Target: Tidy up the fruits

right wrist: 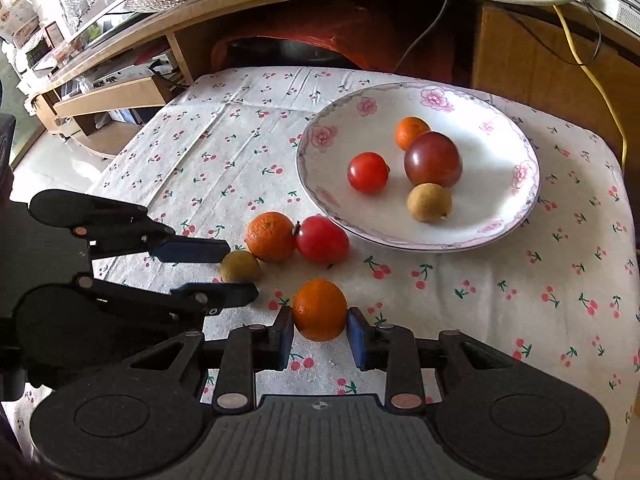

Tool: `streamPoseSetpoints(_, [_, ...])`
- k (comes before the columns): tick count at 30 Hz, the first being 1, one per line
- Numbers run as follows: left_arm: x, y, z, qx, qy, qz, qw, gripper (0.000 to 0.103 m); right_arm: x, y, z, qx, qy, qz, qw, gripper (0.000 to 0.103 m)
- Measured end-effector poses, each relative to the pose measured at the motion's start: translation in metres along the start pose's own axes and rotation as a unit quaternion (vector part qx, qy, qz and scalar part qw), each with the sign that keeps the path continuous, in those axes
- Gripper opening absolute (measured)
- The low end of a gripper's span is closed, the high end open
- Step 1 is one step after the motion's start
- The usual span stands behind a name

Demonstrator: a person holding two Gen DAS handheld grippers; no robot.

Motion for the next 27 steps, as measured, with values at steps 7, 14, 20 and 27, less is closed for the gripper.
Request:
streamPoseSetpoints(7, [0.003,-0.004,0.000,0.000,0.002,0.007,1.0000,0.033,-0.002,-0.003,0.002,-0.005,0.003,0.004,1.000,0.025])
streamPoseSetpoints(14, [0.001,-0.015,0.011,-0.008,-0.001,-0.005,1.0000,0.033,-0.008,-0.003,0.007,-0.008,0.007,0.007,1.000,0.025])
streamPoseSetpoints(20, [0.004,-0.025,0.021,-0.016,-0.004,-0.015,0.9997,0.033,-0.006,-0.004,0.012,-0.012,0.002,0.010,1.000,0.025])
streamPoseSetpoints(27, [0.004,-0.023,0.019,-0.009,-0.003,-0.013,0.9999,0.033,-0.006,-0.003,0.011,-0.017,0.004,0.015,1.000,0.025])
Point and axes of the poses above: each gripper's, at about its wrist camera, not at the fingertips, and z roughly against the way its jaws point, y to its left, x to its top, the point moved 9 cm from there along -z, roughly the way its jaws point, and after that the axes turned 5 degrees about x, right-handed, at the moved point
